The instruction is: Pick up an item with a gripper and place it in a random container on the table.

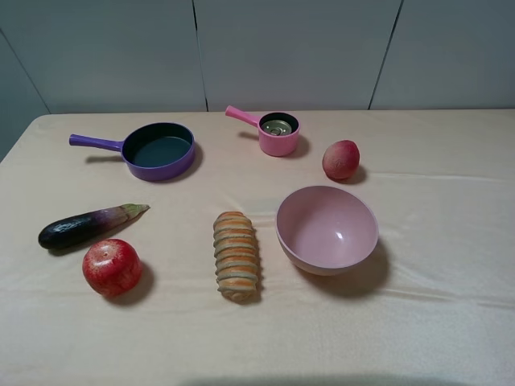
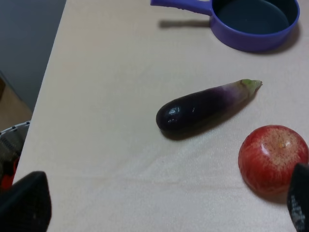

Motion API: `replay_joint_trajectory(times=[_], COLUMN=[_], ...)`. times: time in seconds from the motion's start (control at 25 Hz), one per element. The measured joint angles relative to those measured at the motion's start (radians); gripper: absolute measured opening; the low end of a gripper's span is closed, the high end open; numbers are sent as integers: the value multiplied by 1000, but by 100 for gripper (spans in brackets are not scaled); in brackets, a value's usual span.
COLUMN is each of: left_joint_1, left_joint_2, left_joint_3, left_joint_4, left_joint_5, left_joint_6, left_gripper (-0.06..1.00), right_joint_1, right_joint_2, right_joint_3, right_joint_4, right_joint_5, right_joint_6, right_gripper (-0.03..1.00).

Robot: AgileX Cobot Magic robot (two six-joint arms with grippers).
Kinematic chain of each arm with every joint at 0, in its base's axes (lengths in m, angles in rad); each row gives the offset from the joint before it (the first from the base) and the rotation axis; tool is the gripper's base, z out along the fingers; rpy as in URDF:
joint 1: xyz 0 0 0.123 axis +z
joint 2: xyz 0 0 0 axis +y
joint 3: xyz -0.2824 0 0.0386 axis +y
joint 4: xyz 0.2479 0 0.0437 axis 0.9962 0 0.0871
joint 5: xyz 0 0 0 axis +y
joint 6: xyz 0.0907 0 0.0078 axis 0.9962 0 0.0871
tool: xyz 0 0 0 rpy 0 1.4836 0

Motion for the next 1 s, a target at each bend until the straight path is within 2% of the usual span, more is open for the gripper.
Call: replay_joint_trajectory(times=[1.0], left_joint_1=[0], left_joint_2=[0], left_joint_3=[0], left_joint_4=[0], left_joint_5=[0], left_joint_6=[0], left_gripper=[99], right_joint_1=[0], right_joint_2=[0], right_joint_3=[0], right_joint_4=[0], right_joint_5=[0], right_joint_6=[0], right_gripper=[69])
